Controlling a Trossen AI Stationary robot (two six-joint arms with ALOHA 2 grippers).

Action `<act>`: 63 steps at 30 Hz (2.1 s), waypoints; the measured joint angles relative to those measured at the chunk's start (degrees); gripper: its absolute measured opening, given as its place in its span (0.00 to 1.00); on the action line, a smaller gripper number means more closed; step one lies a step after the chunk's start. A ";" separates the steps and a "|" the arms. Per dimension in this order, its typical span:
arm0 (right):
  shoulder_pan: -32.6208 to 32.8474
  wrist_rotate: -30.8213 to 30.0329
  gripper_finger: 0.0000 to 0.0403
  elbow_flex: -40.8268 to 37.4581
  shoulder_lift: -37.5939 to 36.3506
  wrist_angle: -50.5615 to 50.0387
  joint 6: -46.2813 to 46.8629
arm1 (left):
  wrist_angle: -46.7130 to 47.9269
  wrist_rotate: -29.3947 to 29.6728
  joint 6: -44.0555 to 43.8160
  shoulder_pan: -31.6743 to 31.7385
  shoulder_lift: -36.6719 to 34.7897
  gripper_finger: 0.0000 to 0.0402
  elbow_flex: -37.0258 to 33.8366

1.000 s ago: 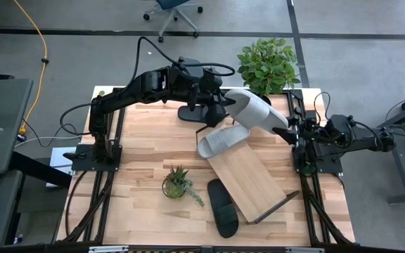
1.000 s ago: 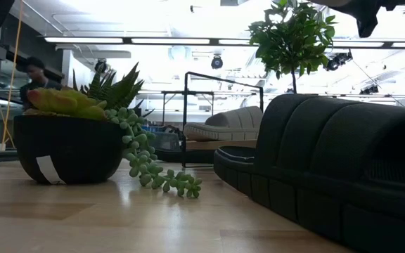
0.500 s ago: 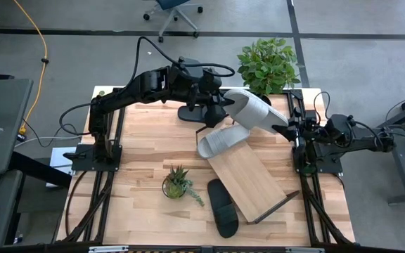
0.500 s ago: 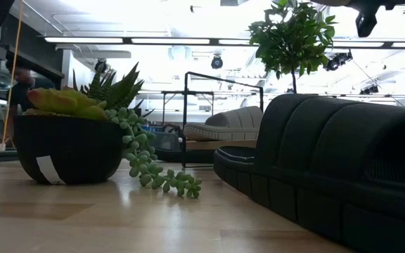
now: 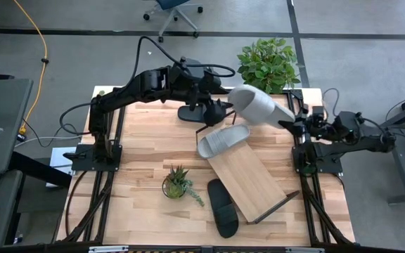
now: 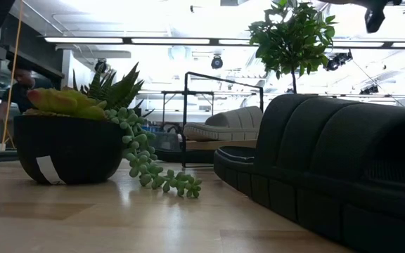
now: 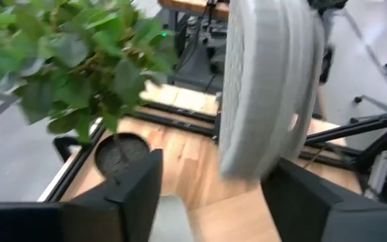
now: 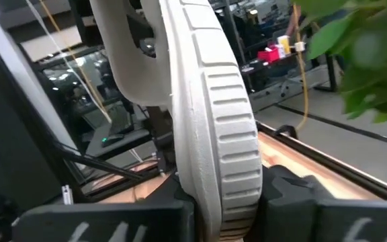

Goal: Pick and place slides into the shelf
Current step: Put the gray slide on the shelf

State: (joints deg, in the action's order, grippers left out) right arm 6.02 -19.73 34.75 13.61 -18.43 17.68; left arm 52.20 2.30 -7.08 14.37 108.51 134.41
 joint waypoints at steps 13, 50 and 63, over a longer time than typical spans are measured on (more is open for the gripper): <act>0.00 8.35 0.09 10.17 -2.58 -25.70 9.93 | 3.53 1.84 5.24 1.12 -0.16 0.65 -0.02; 0.02 36.63 0.09 10.20 9.18 -43.03 33.37 | 9.80 -6.23 17.13 -5.13 -0.16 0.03 -0.07; -4.28 45.51 0.09 -3.15 9.16 -27.58 33.64 | 9.74 -5.70 17.10 -5.77 -0.18 0.03 -0.07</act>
State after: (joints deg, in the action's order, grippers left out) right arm 1.74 25.79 31.60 22.77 -46.01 51.32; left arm 61.93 -3.40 10.02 8.60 108.33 134.34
